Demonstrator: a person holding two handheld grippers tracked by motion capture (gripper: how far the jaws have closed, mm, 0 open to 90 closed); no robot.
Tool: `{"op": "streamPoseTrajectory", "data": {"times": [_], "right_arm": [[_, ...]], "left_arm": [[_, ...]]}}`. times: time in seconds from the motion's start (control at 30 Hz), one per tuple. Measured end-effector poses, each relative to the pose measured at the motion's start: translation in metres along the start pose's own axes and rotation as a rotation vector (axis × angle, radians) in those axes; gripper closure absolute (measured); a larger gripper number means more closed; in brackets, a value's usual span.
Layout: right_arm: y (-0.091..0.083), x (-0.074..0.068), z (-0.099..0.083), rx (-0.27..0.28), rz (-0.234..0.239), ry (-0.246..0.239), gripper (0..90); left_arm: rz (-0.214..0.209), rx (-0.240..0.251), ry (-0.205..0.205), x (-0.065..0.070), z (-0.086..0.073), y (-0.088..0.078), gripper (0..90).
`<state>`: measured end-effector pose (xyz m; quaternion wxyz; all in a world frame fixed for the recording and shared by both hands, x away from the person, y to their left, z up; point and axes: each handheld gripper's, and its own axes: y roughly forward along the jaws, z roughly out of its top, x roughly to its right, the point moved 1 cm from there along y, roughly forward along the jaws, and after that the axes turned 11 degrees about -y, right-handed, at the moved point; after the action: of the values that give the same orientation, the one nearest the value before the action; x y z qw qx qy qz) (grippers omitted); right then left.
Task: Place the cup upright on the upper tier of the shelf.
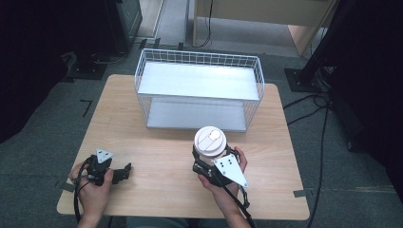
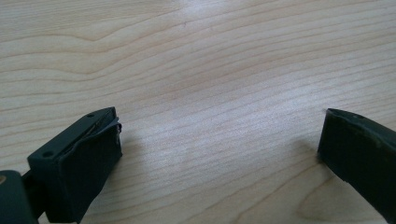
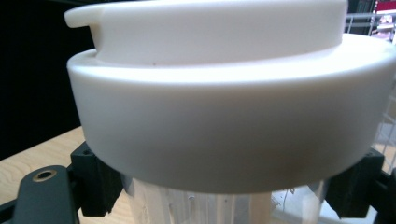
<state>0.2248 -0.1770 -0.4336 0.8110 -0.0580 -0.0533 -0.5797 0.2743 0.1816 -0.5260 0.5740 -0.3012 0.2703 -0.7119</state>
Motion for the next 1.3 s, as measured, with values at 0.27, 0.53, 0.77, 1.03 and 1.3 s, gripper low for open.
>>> {"op": "streamPoseTrajectory", "data": {"times": [0.27, 0.53, 0.77, 1.03, 1.3], "right_arm": [[0.007, 0.002, 0.023, 0.029, -0.011, -0.015, 15.6], [0.015, 0.007, 0.046, 0.041, -0.038, -0.026, 15.7], [0.023, 0.013, 0.061, 0.055, -0.048, -0.026, 15.7], [0.029, 0.019, 0.076, 0.062, -0.063, -0.023, 15.8], [0.038, 0.024, 0.09, 0.075, -0.079, -0.027, 15.8]], "left_arm": [[0.0, -0.001, 0.0, 0.0, 0.0, 0.0, 0.0], [0.0, -0.001, 0.001, 0.0, 0.0, 0.0, 0.0], [0.0, -0.001, 0.001, 0.0, 0.0, 0.0, 0.0], [0.0, -0.001, 0.001, 0.0, 0.0, 0.0, 0.0], [-0.001, -0.001, 0.0, 0.0, 0.0, 0.0, 0.0]]}}
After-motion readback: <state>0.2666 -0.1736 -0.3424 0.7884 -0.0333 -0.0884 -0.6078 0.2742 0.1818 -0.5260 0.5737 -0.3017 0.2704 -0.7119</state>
